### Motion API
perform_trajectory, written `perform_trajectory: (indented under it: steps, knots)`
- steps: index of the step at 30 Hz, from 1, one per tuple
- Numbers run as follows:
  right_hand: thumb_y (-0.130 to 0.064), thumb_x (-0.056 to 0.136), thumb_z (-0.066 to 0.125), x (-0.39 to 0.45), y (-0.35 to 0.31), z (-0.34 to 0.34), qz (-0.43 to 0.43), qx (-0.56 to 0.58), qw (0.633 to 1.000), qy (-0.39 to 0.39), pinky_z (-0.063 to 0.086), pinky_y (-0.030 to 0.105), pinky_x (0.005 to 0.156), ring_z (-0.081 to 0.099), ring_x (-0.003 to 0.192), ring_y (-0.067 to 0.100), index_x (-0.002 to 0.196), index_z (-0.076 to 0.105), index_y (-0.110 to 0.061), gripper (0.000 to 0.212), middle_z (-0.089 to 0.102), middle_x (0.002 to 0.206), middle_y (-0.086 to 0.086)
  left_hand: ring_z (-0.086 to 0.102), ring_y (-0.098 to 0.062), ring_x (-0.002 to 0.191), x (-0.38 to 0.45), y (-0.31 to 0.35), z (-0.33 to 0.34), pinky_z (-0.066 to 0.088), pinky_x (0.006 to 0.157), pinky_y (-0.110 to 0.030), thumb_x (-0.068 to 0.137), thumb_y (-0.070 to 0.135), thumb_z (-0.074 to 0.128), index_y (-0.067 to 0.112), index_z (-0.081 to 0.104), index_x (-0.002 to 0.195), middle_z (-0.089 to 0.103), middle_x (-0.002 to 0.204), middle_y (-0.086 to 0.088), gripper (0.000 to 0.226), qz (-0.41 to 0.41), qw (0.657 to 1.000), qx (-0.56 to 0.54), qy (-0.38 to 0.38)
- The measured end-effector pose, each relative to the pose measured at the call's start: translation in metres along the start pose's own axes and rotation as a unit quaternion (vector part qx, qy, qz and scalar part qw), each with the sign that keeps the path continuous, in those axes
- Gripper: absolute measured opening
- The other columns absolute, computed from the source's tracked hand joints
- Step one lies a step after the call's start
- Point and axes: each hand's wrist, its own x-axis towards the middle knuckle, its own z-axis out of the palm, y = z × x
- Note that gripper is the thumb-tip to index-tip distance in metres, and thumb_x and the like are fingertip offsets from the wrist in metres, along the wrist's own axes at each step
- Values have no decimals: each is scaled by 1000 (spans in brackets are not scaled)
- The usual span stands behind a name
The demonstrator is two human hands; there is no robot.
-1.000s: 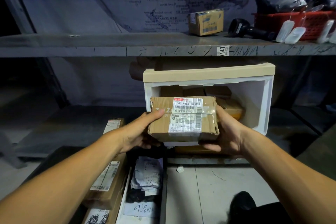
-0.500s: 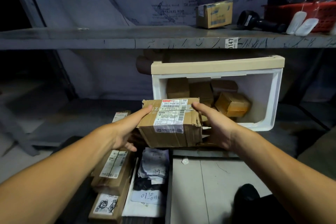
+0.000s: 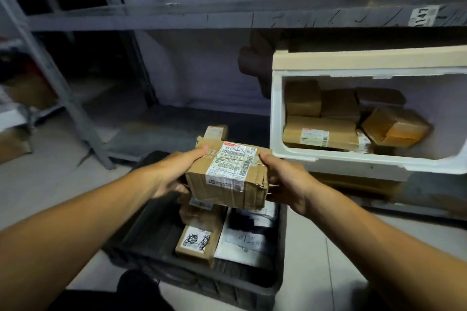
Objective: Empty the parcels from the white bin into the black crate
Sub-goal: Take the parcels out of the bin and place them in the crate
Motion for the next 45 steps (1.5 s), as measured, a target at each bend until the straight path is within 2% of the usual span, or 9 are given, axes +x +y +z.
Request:
perform_trajectory:
  steps: [4,10,13,17,21,29,35,40,45]
  knots:
    - [-43,94,67,23,24,30,33,-10,999,-10,61,35,65,73,87,27,118,70,-10,42,77,105,12,70,-25,107,8,-35,-23,51,100,-45,97,54,53,21,72,115,78,104,-3,42,-38,999,-9,25]
    - [-42,97,61,46,66,66,98,-9,994,-39,49,24,44,68,59,21,113,68,-11,36,71,85,7,71,-22,103,18,-79,-44,54,97,-46,100,46,51,22,70,113,78,103,-3,33,-87,995,-10,44]
    - [-39,97,61,57,86,81,109,-1,993,-46,54,27,49,71,70,19,123,67,-13,37,74,87,4,73,-23,99,26,-99,-53,57,91,-41,99,47,52,22,69,112,79,99,-3,33,-110,993,-8,50]
    - [-37,96,64,69,110,96,135,5,990,-44,54,28,49,72,66,17,127,64,-10,41,74,88,5,74,-23,96,36,-123,-64,59,85,-39,99,46,53,19,69,112,79,98,-5,35,-142,989,-22,37]
    - [-36,97,63,79,129,109,153,12,987,-54,56,30,51,71,65,17,122,66,-11,36,74,70,-2,73,-27,101,47,-149,-70,57,93,-44,97,44,57,15,71,115,78,101,-7,37,-160,987,-27,21]
    - [-33,94,67,89,162,119,181,-2,983,-45,59,51,83,75,78,25,116,68,-11,31,77,79,1,71,-26,106,64,-180,-72,53,102,-44,92,44,66,17,70,118,77,107,-4,38,-191,980,27,-56]
    - [-29,92,71,88,171,124,186,6,982,-26,62,40,64,75,72,19,113,68,-9,29,78,88,4,71,-25,107,75,-188,-72,50,106,-44,95,41,63,17,69,122,77,109,-4,37,-211,973,49,-84]
    - [-28,91,73,89,169,122,164,-25,986,-12,59,55,85,72,79,25,101,64,-10,23,76,76,2,73,-19,97,78,-181,-76,56,81,-30,96,33,62,20,68,118,78,102,0,26,-221,968,40,-109]
    - [-32,89,74,90,168,118,175,-26,984,-4,61,43,71,73,83,25,113,65,-8,35,76,91,4,70,-24,108,79,-184,-75,54,95,-37,93,34,66,20,66,122,76,113,-3,33,-218,967,44,-121]
